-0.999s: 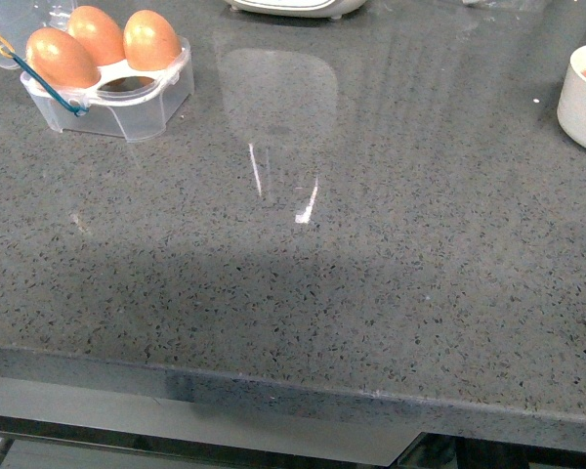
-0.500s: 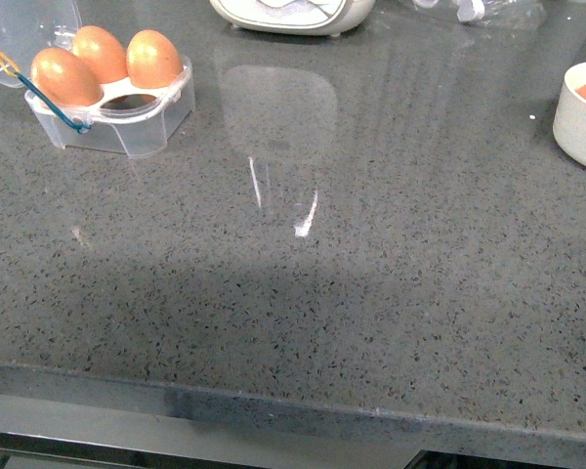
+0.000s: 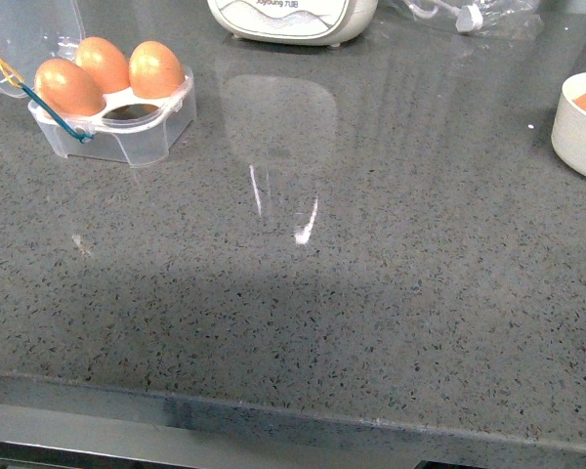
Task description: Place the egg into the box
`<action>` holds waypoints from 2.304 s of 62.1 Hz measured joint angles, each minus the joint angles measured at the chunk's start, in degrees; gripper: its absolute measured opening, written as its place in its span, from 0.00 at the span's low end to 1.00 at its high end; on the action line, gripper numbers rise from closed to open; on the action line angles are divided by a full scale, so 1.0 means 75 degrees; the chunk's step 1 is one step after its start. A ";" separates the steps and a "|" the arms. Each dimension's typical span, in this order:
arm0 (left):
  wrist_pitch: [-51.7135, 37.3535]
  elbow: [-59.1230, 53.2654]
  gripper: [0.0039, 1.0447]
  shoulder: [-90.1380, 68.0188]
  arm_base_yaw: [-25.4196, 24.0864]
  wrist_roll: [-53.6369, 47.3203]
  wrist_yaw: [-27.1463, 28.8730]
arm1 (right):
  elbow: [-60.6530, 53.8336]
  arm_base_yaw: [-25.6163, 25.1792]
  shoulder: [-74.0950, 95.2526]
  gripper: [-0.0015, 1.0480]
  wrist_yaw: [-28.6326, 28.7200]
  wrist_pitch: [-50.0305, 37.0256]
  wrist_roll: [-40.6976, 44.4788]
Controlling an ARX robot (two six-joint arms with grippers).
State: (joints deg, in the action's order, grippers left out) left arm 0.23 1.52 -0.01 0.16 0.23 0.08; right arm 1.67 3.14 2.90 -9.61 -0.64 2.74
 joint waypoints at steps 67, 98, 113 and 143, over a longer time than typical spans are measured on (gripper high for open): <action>0.0000 0.0000 0.94 0.0000 -0.0003 0.0000 -0.0006 | 0.5517 -0.0525 0.9981 0.93 0.2031 -0.1580 -0.0207; 0.0000 0.0000 0.94 0.0000 -0.0003 0.0000 -0.0006 | 0.5531 -0.0796 1.0806 0.93 0.2634 -0.2040 -0.0207; 0.0000 0.0000 0.94 0.0000 -0.0003 0.0000 -0.0006 | 0.5423 -0.0909 1.0984 0.93 0.2710 -0.2081 -0.0201; 0.0000 0.0000 0.94 0.0000 -0.0003 0.0000 -0.0006 | 0.5368 -0.0935 1.1060 0.56 0.2798 -0.2081 -0.0160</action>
State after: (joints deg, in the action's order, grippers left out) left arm 0.23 1.52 -0.01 0.14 0.23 0.03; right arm 41.93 -3.88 85.84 11.38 -16.25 1.54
